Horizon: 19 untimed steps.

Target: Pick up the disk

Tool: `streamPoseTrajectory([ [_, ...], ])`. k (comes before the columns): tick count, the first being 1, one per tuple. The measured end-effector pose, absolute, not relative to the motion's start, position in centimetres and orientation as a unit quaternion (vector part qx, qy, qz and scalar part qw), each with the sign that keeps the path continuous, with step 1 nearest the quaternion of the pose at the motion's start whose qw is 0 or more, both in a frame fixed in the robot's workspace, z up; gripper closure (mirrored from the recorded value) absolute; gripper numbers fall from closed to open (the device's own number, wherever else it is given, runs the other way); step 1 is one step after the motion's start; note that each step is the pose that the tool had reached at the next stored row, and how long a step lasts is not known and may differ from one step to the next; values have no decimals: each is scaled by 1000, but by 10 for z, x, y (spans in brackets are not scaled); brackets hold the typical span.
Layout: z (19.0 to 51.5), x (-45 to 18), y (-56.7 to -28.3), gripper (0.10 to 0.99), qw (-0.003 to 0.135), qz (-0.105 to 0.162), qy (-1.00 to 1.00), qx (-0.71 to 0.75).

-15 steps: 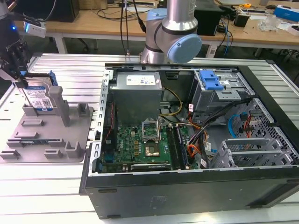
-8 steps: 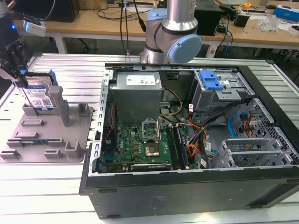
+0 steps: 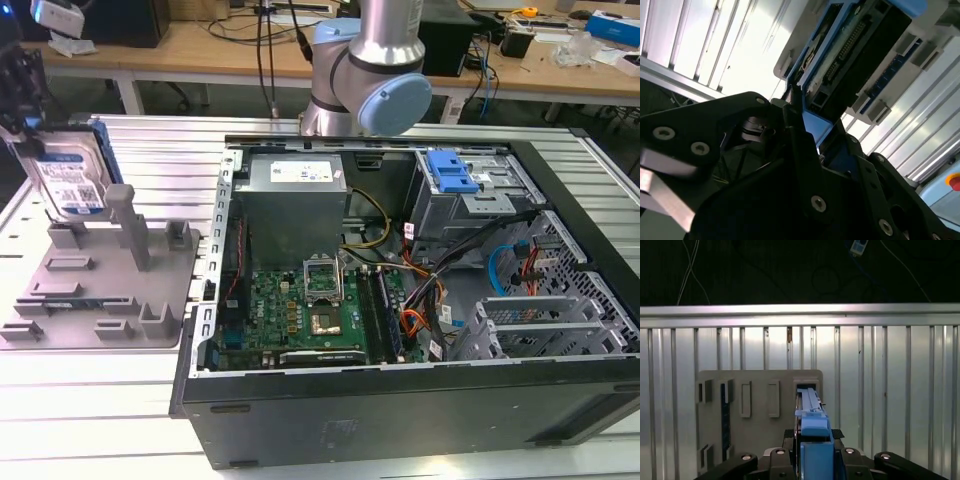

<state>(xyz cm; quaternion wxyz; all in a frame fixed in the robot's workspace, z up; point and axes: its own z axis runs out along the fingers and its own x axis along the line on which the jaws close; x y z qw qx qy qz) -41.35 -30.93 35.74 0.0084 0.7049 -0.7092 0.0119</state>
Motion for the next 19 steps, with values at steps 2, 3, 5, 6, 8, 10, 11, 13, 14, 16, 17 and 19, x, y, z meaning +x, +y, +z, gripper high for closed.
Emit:
streamPoseTrajectory([
  [2,369,-413,-309,722,8,12,-709,705],
  [3,374,-413,-309,722,8,12,-709,705],
  [5,391,-413,-309,722,8,12,-709,705],
  [6,398,-413,-309,722,8,12,-709,705],
  [8,408,-413,-309,722,8,12,-709,705],
  [10,420,-413,-309,722,8,12,-709,705],
  [11,425,-413,-309,722,8,12,-709,705],
  [13,441,-413,-309,722,8,12,-709,705],
  [14,445,-413,-309,722,8,12,-709,705],
  [16,465,-413,-310,722,8,12,-709,705],
  [17,470,-413,-310,722,8,12,-709,705],
  [19,486,-413,-310,722,8,12,-709,705],
])
